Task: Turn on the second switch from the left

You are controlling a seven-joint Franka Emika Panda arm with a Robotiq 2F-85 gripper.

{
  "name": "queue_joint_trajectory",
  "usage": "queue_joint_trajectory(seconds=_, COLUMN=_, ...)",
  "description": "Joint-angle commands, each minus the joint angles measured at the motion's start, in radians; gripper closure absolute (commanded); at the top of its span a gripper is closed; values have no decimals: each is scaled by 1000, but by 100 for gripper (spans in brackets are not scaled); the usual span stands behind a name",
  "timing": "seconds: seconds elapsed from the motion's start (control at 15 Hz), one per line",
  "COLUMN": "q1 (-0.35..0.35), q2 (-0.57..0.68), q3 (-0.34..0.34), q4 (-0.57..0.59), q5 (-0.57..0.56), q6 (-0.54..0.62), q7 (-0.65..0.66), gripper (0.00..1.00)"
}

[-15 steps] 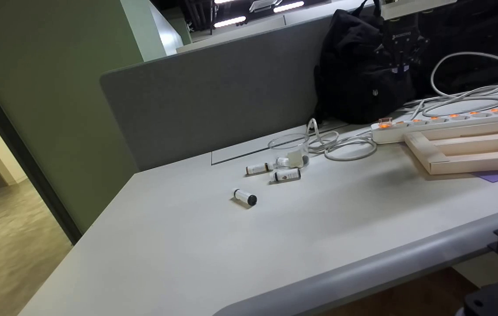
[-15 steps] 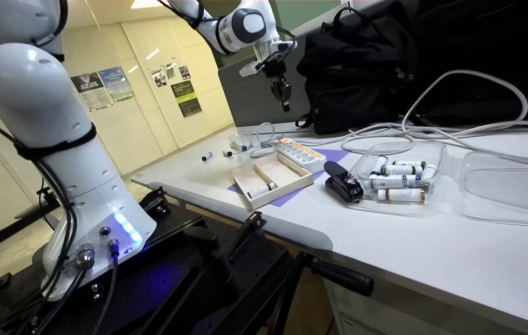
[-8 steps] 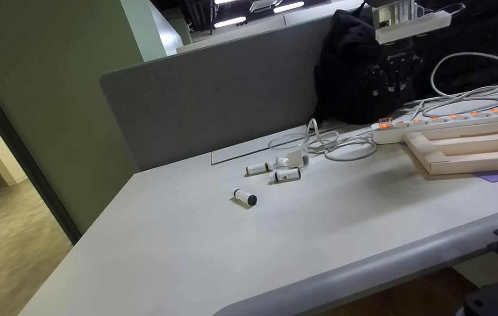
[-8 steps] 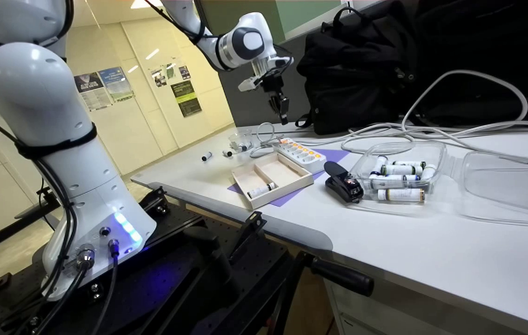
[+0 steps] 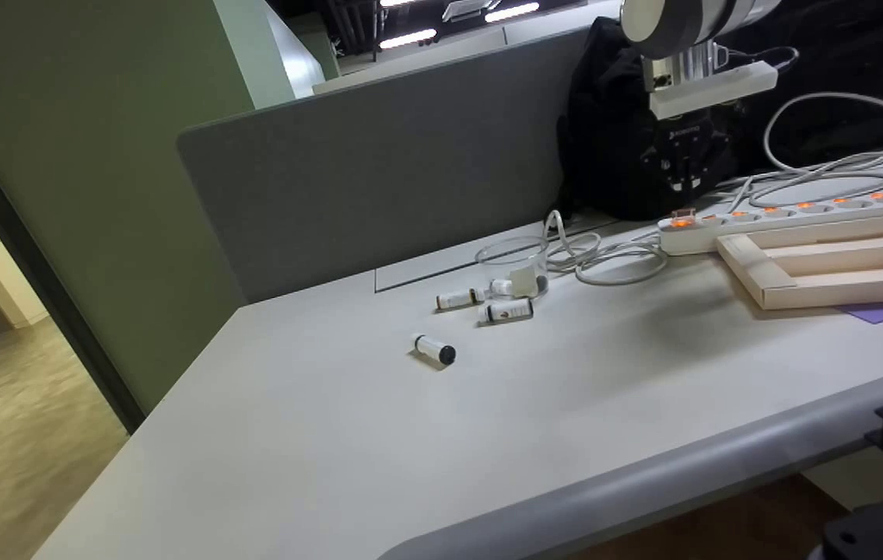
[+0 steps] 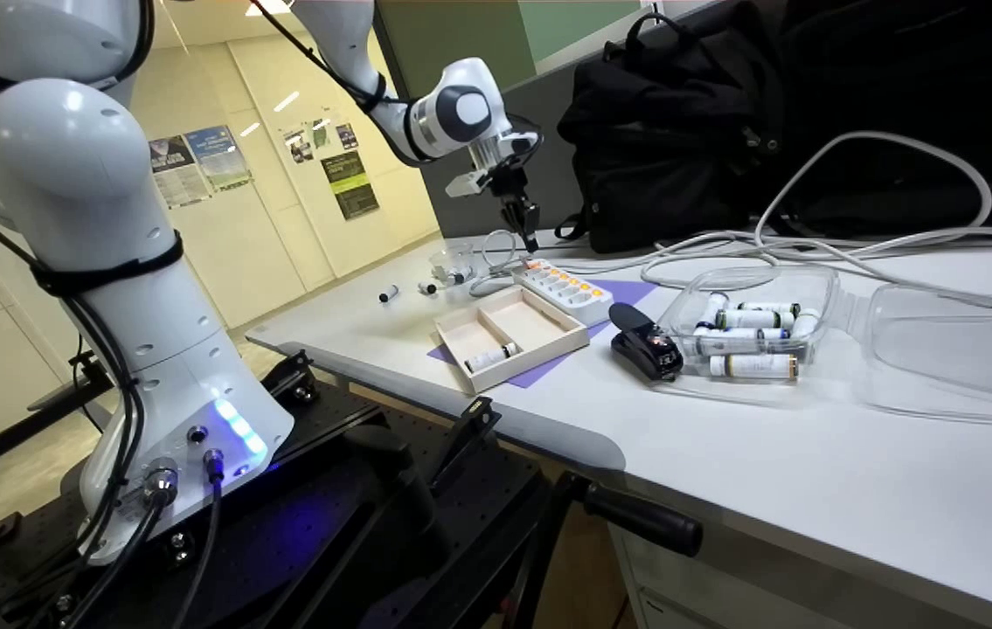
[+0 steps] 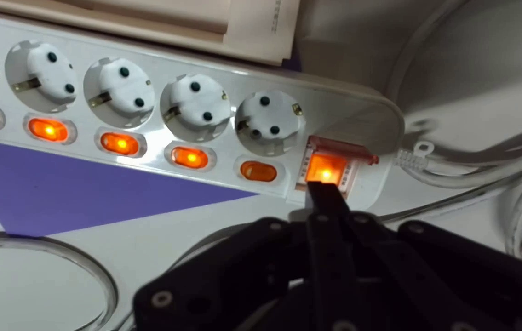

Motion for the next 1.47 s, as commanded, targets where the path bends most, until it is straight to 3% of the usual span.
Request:
queue_joint_trajectory(seconds=0.0, q1=35, q2=43, q3=-42, q4=38, q5=-35, q6=20, q7=52, gripper=100)
queue_joint_trajectory(seconds=0.67, q1=54, q2=116, q3=-83, q4=98, q5=-39, q6=-11, q7=50, gripper=100)
queue_joint_trajectory(seconds=1.0, q1=77, q2=125, q3=-117, q4=121, q5=-78, q6=-80, q7=75, gripper=100)
queue_joint_trajectory(seconds=1.4, q1=50, q2=104, q3=-106, q4=153, q5=-83, q6=-188, q7=57, gripper=100)
